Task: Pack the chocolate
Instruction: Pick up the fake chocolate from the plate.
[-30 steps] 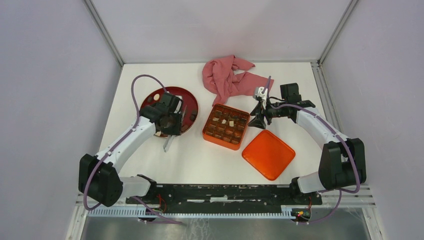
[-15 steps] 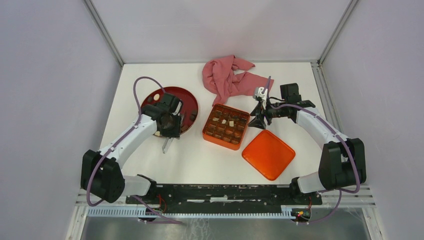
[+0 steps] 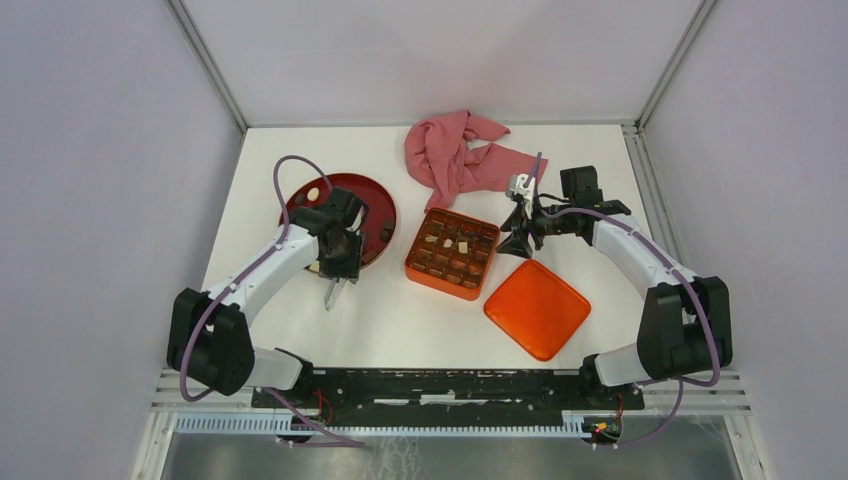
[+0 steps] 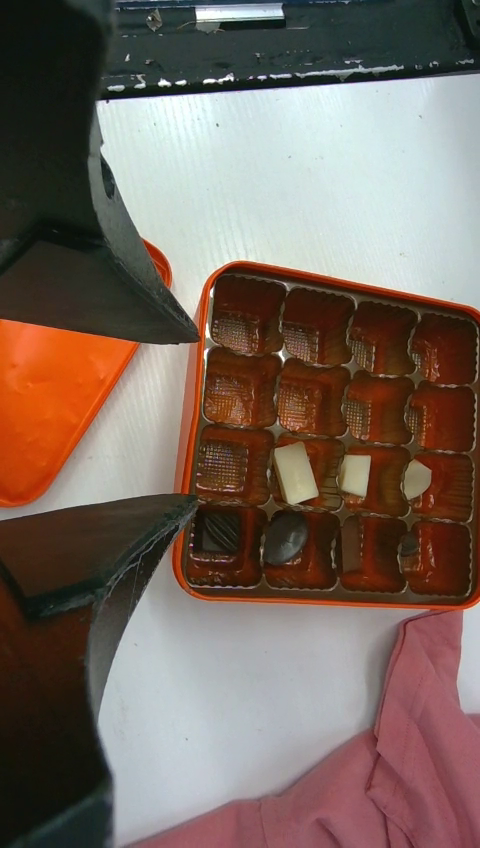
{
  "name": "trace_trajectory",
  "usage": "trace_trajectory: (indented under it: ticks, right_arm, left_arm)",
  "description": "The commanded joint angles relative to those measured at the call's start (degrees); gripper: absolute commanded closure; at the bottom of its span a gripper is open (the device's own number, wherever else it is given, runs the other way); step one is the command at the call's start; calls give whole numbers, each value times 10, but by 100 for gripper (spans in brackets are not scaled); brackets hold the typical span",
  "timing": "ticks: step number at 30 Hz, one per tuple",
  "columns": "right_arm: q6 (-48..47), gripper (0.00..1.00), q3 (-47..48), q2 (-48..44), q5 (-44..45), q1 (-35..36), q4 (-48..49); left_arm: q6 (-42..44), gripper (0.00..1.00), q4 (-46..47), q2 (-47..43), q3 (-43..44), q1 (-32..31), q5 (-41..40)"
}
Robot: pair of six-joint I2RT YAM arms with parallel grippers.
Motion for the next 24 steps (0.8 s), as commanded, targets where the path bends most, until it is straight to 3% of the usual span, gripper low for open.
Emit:
trace_trajectory:
  ticks: [1,24]
  right_arm:
    - [-10,37,23,-3,-18,-2,0]
    - [-10,37,22,0,-18,-2,-1]
  left_arm:
    - [-12,55,-3,-1,15,3,-10]
    - [-14,55,-12,-20,17,3,-9]
